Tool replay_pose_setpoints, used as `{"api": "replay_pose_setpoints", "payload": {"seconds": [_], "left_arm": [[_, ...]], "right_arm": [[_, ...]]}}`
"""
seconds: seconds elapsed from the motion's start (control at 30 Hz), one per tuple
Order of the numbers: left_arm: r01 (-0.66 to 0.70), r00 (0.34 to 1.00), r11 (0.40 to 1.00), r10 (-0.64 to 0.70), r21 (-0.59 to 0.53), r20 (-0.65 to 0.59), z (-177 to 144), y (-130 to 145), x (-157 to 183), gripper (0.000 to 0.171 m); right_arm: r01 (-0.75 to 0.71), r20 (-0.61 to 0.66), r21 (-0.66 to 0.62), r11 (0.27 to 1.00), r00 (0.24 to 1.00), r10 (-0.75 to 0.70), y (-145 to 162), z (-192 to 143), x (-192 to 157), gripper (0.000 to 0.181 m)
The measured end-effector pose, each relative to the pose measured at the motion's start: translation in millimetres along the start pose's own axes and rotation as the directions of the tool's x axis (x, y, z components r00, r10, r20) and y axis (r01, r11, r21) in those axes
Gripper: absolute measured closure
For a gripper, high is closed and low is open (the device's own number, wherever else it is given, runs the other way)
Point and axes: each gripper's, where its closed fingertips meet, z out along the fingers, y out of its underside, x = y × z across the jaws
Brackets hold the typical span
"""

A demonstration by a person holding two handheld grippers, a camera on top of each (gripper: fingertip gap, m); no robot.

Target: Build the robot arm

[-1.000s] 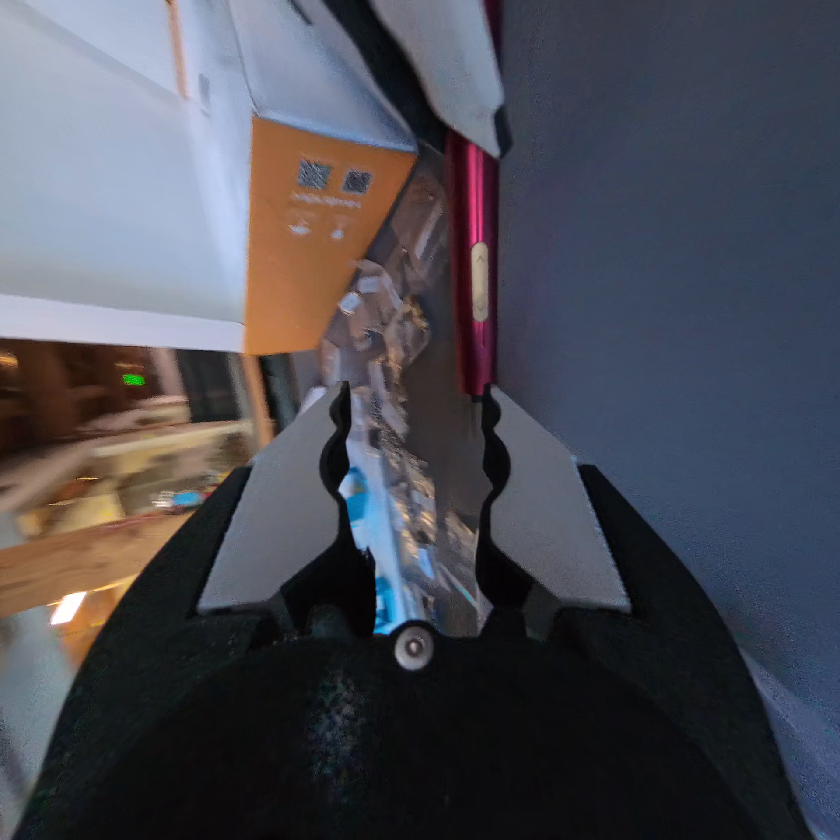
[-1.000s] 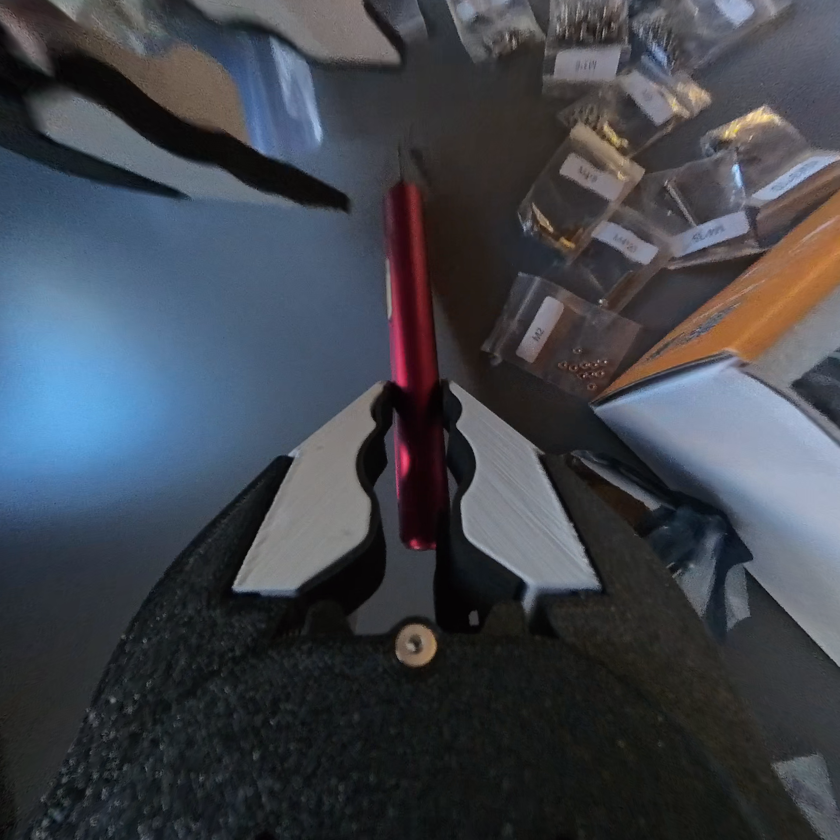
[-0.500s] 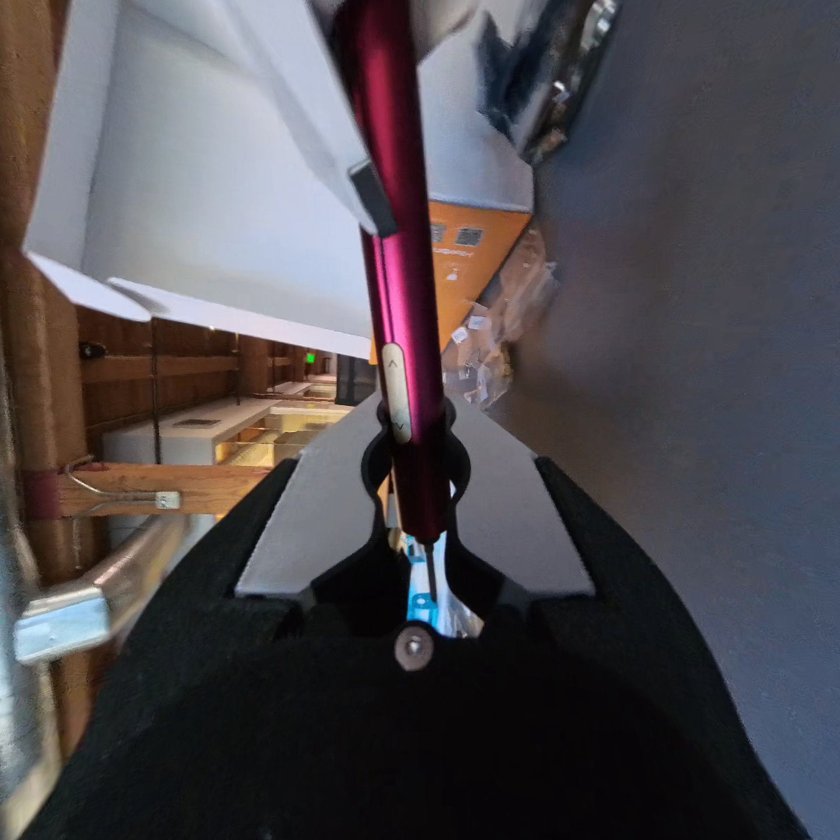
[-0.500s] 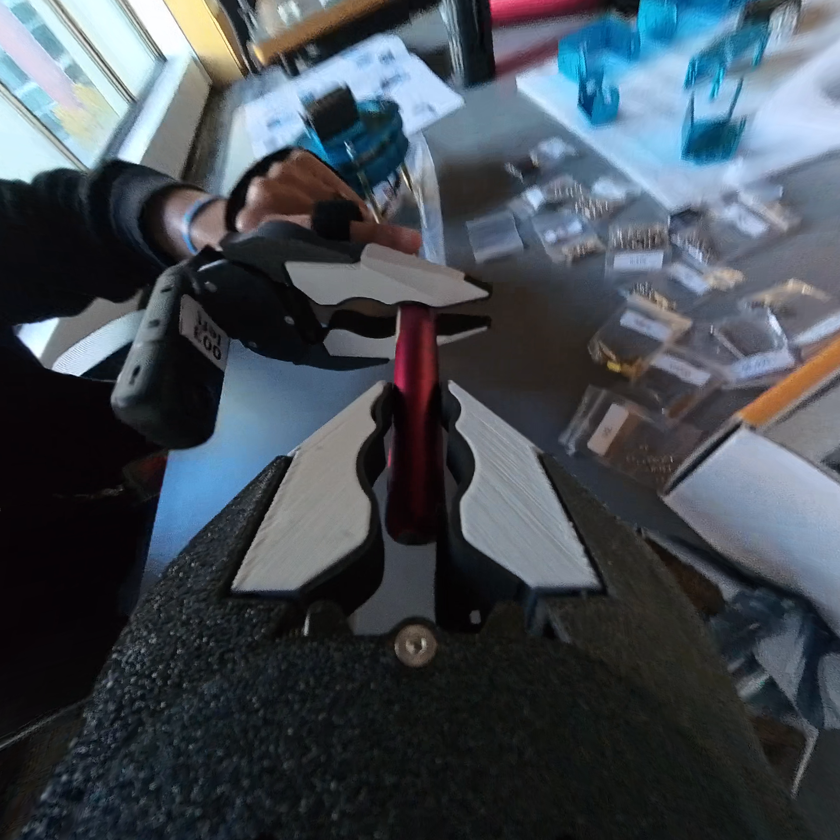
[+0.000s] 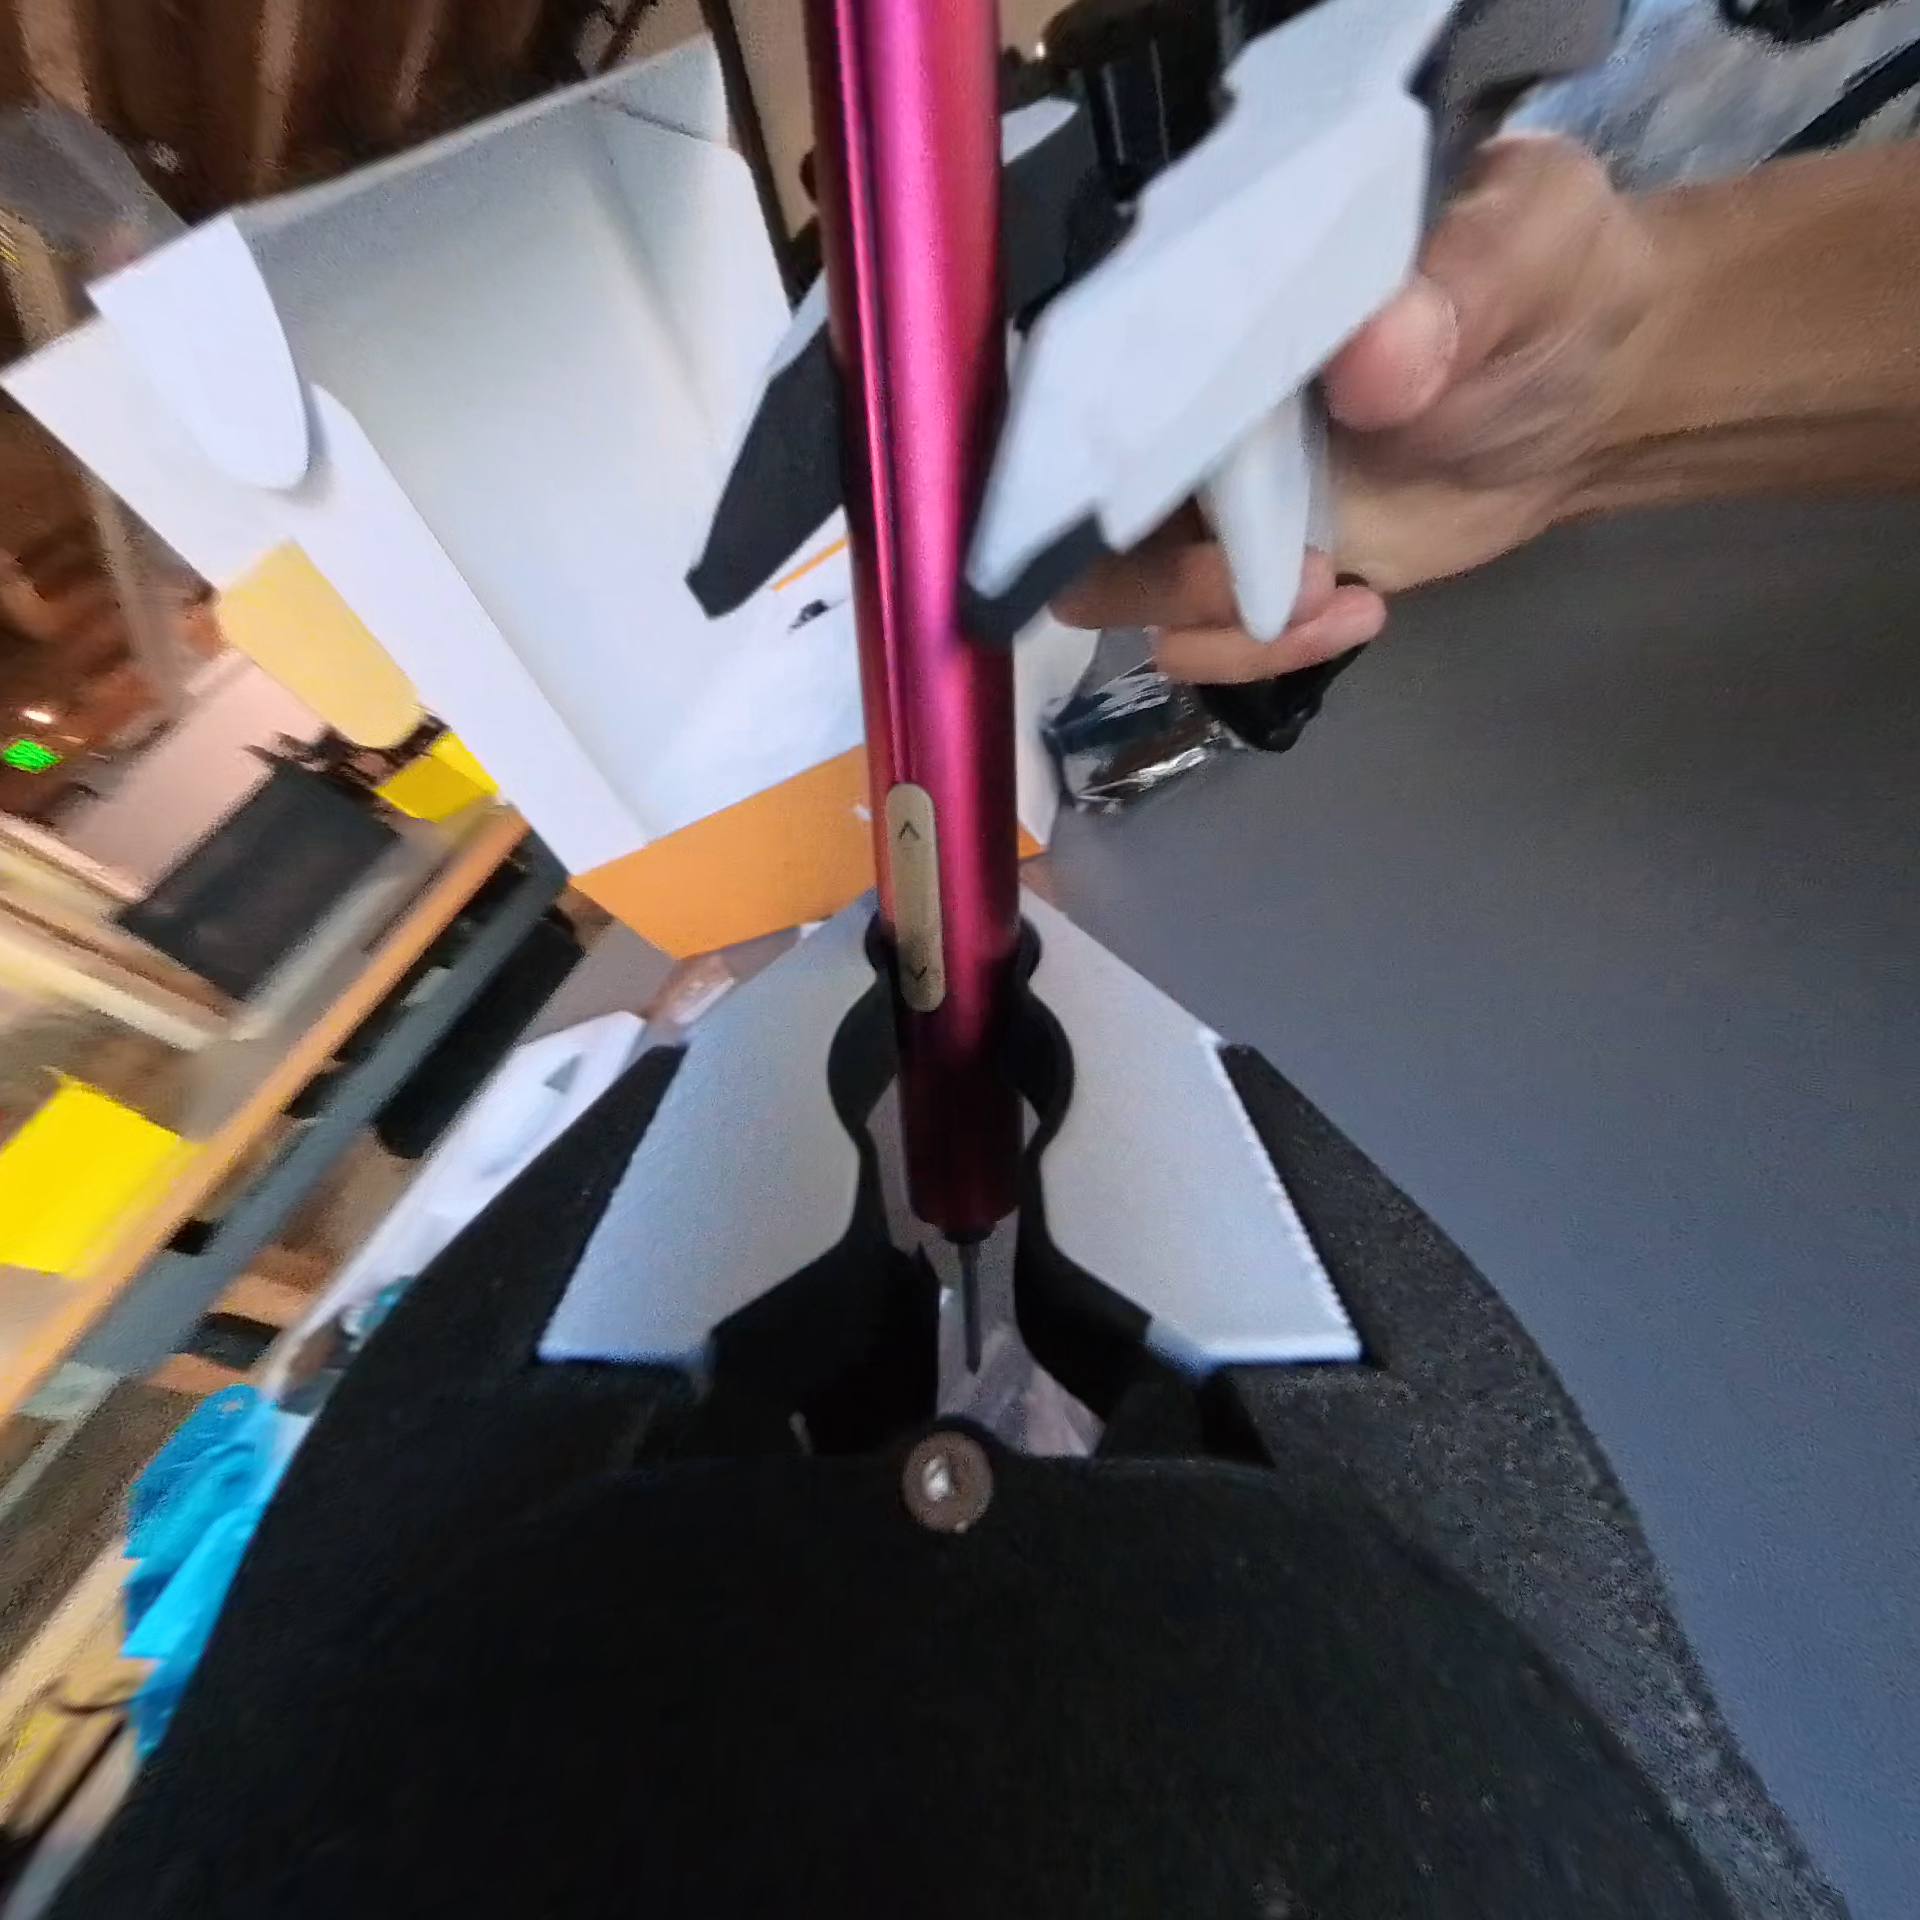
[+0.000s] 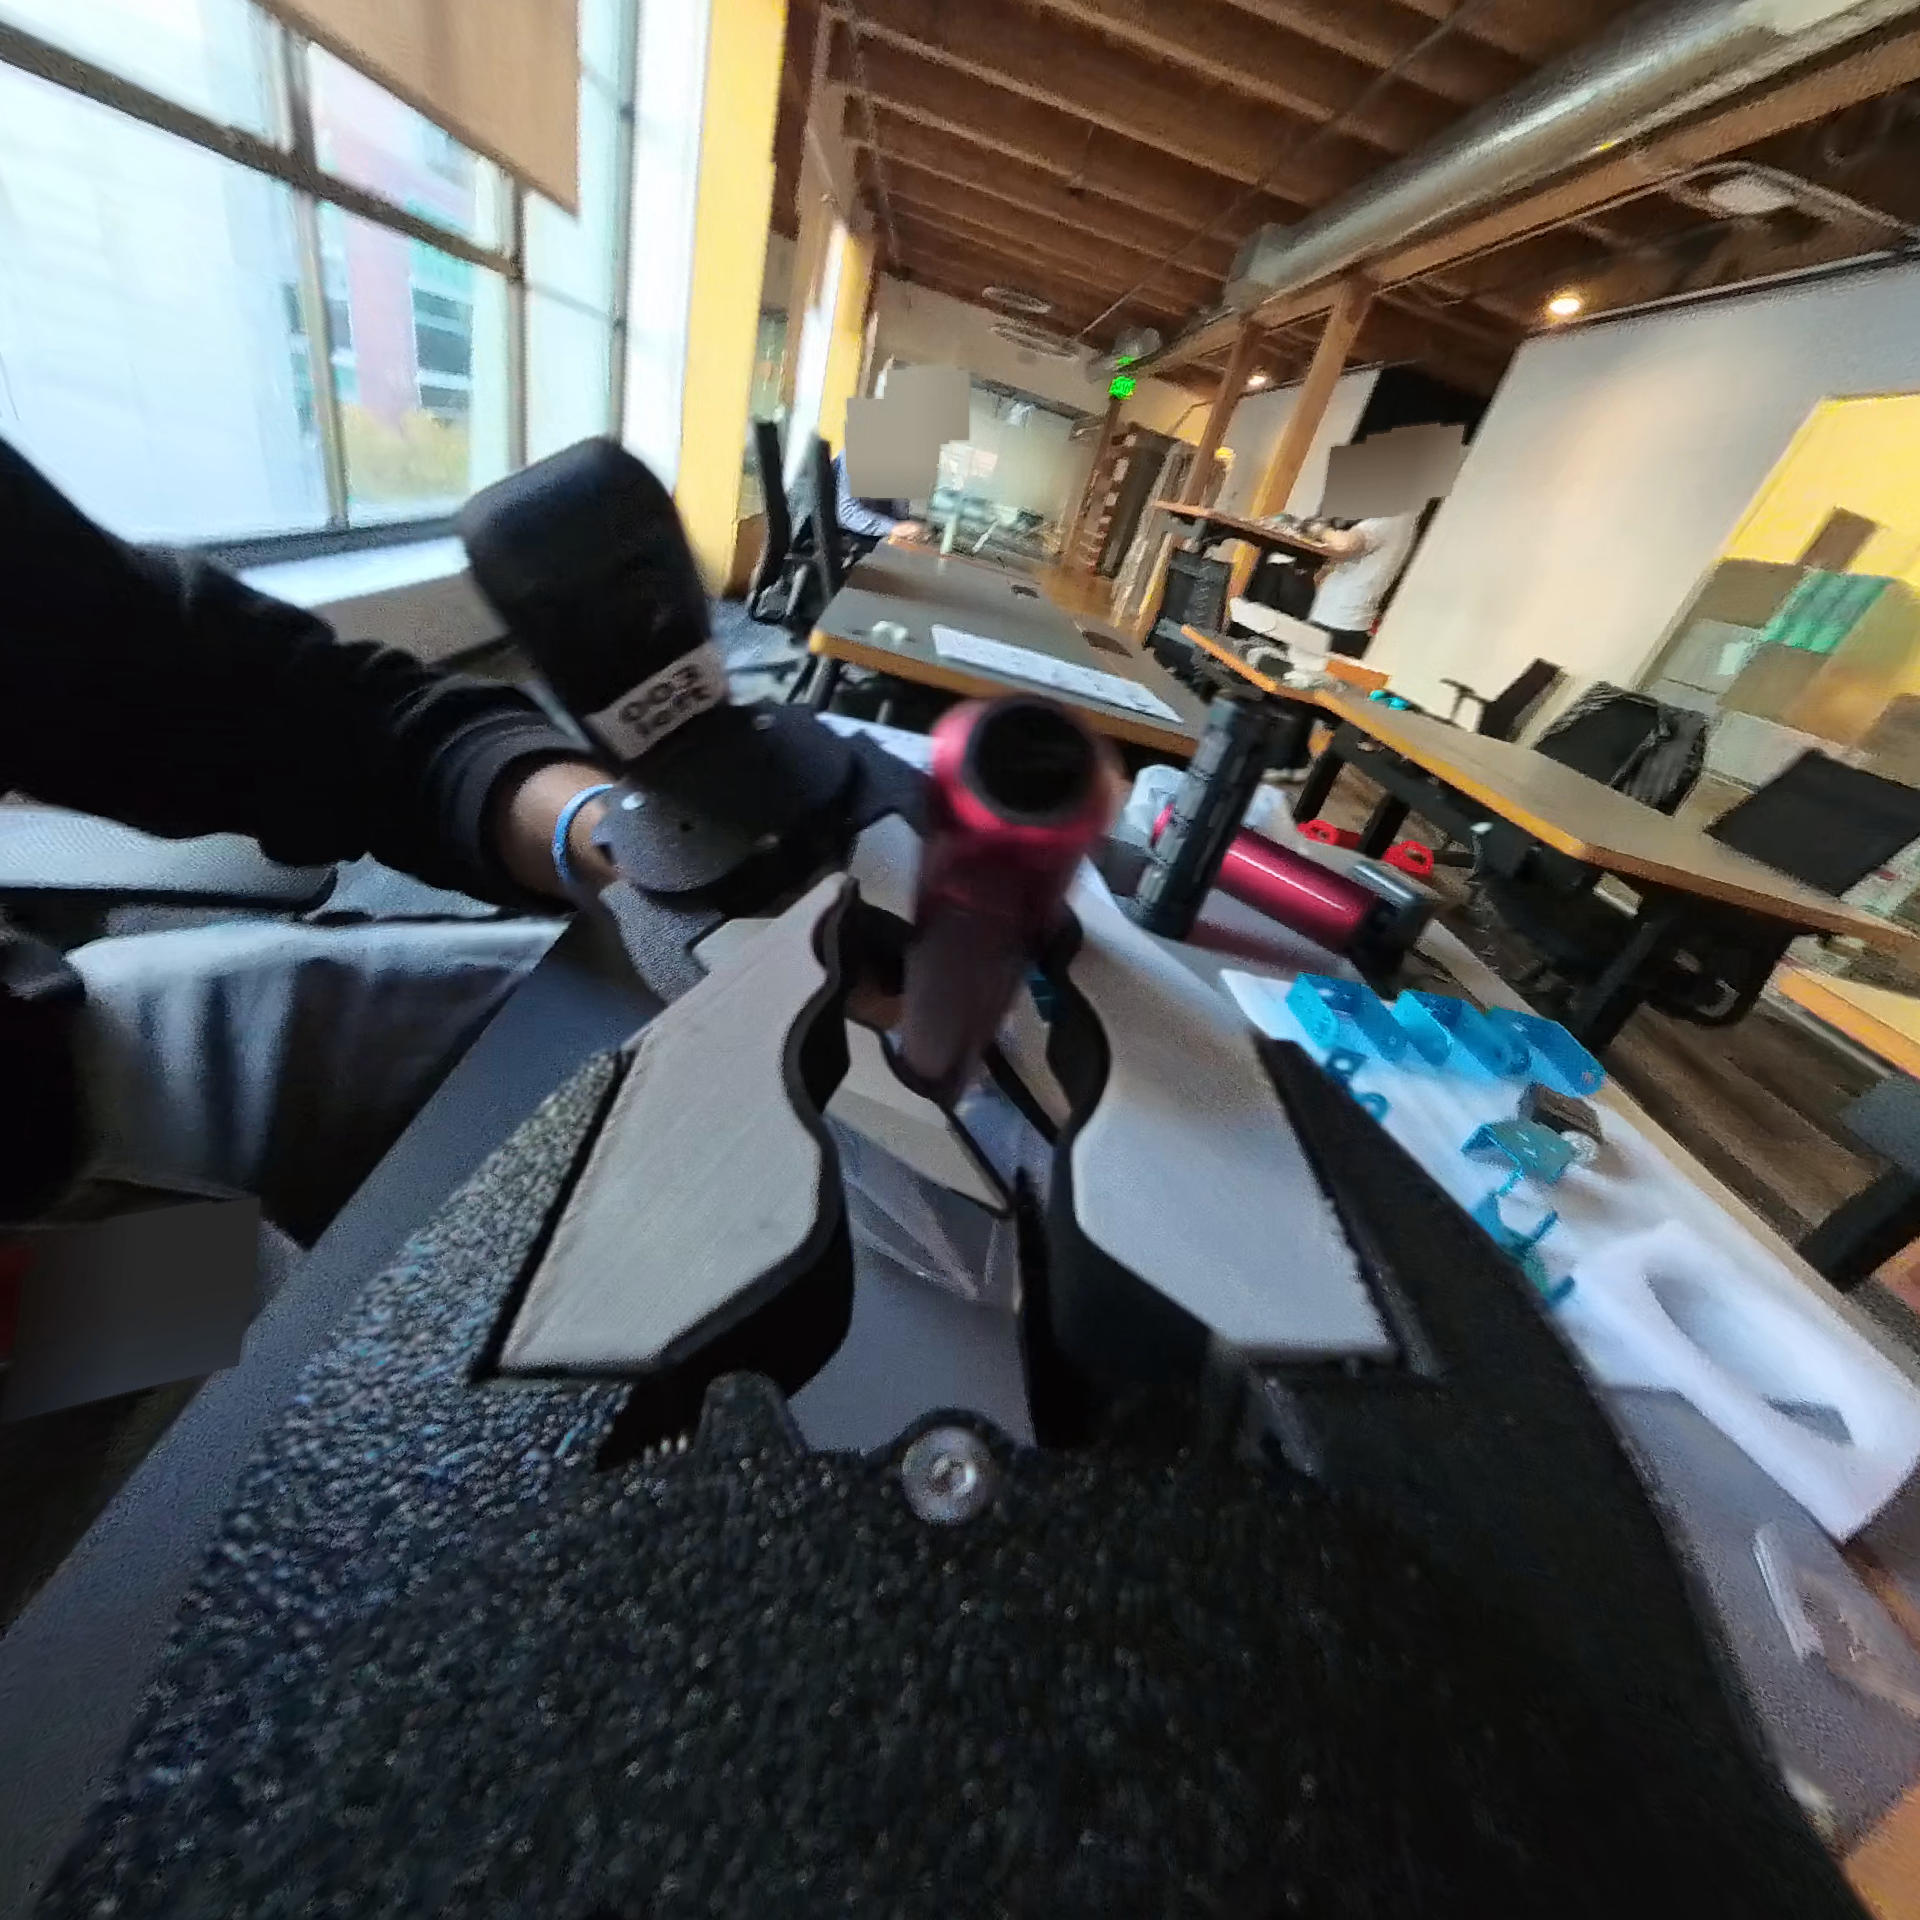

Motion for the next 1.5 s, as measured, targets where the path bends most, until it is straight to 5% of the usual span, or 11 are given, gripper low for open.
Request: {"api": "replay_pose_setpoints", "payload": {"seconds": [0.17, 0.37, 0.5, 0.67, 0.87, 1.17, 1.5], "left_arm": [[0.096, 0.985, 0.995, -0.089, 0.038, -0.147, -23.5, -3.3, 3.0, 0.158], [-0.069, 0.981, 0.997, 0.062, -0.036, -0.183, -50.3, 15.5, -10.7, 0.157], [-0.104, 0.992, 0.992, 0.098, -0.067, -0.085, -57.2, 36.1, -29.0, 0.151], [-0.197, 0.976, 0.969, 0.179, -0.15, -0.126, -63.3, 58.1, -29.4, 0.152], [-0.213, 0.968, 0.956, 0.179, -0.202, -0.175, -59.1, 64.2, -26.6, 0.151], [-0.201, 0.972, 0.97, 0.181, -0.135, -0.148, -58.7, 55.0, -27.0, 0.151], [-0.255, 0.957, 0.943, 0.216, -0.213, -0.191, -72.2, 78.6, -29.7, 0.152]], "right_arm": [[0.032, 0.088, -0.15, 0.988, 0.996, -0.019, 13.5, 31.2, -13.7, 0.151], [0.11, 0.142, -0.284, 0.953, 0.987, -0.072, 31.1, 58.5, -18.6, 0.161], [0.056, 0.129, -0.184, 0.981, 0.991, -0.032, 19.7, 66.6, -13.1, 0.161], [0.103, 0.132, -0.24, 0.965, 0.989, -0.073, 40.1, 73.7, -15.3, 0.16], [0.112, 0.118, -0.234, 0.966, 0.989, -0.086, 45.6, 83.3, -14.9, 0.159], [0.072, 0.101, -0.153, 0.986, 0.993, -0.056, 42.2, 80.9, -13.6, 0.16], [0.058, 0.096, -0.155, 0.986, 0.994, -0.043, 43.1, 70.9, -17.7, 0.151]]}}
